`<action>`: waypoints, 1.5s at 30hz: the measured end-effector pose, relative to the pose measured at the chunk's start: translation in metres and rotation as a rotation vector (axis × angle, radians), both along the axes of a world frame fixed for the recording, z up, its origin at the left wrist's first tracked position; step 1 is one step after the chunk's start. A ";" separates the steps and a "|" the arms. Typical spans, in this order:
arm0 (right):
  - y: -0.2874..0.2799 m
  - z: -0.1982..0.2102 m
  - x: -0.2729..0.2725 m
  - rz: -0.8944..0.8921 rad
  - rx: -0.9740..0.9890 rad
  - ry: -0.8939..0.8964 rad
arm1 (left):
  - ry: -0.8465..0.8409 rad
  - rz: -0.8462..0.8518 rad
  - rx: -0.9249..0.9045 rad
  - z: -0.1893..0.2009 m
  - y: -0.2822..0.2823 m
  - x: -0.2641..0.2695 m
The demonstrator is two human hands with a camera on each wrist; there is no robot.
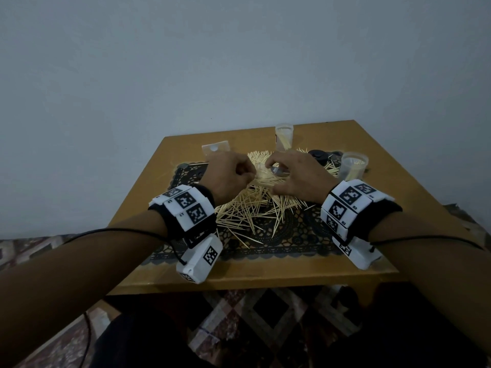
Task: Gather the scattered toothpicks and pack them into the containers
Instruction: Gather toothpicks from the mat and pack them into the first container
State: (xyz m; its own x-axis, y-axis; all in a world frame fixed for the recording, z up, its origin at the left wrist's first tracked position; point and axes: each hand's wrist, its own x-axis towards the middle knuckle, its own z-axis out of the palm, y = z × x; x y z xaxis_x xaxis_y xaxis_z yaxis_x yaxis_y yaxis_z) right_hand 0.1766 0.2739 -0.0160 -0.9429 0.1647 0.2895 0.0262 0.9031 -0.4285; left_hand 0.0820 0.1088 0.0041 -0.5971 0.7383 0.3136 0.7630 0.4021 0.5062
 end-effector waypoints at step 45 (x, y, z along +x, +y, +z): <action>0.005 -0.004 -0.003 -0.089 0.035 -0.059 | 0.114 0.078 -0.469 -0.019 -0.004 -0.013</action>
State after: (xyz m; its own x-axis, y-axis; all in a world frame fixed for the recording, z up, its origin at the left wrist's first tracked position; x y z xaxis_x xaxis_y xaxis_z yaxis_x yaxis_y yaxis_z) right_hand 0.1737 0.2792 -0.0203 -0.9405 0.2395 0.2411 0.1315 0.9107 -0.3917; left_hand 0.0693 0.1049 -0.0146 -0.6374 0.7701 0.0242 0.7616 0.6249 0.1717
